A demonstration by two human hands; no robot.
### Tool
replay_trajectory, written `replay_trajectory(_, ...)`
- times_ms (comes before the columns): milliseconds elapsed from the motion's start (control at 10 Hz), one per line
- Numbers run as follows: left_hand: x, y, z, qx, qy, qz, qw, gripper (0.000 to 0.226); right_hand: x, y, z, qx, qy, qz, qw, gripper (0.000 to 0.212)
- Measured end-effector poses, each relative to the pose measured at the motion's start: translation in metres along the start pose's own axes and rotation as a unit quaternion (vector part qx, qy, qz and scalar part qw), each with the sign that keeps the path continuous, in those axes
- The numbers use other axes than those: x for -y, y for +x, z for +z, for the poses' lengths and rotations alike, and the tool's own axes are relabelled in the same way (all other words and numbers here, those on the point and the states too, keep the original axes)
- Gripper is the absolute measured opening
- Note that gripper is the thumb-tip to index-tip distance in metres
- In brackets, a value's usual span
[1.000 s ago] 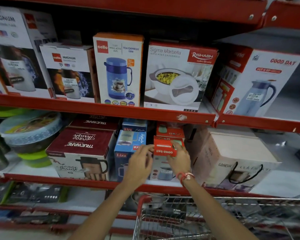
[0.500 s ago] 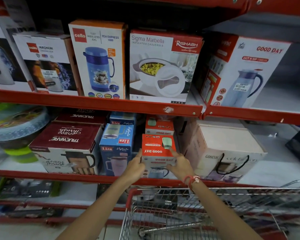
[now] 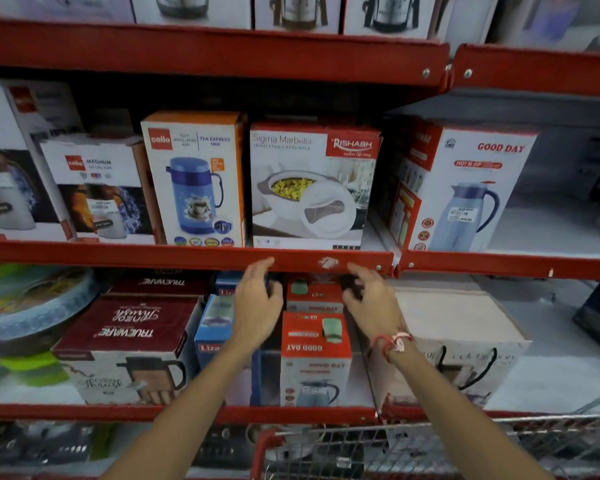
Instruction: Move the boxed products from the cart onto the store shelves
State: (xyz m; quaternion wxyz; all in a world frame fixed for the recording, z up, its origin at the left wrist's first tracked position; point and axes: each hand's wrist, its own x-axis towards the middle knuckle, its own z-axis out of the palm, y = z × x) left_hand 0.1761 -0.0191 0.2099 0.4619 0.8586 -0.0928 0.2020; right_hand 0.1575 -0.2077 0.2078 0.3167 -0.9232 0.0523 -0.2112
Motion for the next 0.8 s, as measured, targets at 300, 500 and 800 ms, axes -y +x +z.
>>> replay_trajectory(300, -0.025, 0.078, 0.008, 0.015, 0.01, -0.066, 0.998, 0.079, 0.029, 0.081, -0.013, 0.023, 0.077, -0.016, 0.997, 0.114)
replay_trajectory(500, -0.018, 0.072, -0.001, 0.013, 0.065, -0.076, 0.995, 0.083, 0.024, 0.068, -0.013, -0.011, 0.005, -0.005, 1.0, 0.112)
replay_trajectory(800, -0.047, 0.067, -0.041, -0.008, 0.053, 0.015, 0.998, 0.067, 0.062, 0.062, -0.036, -0.153, -0.01, -0.025, 0.988, 0.089)
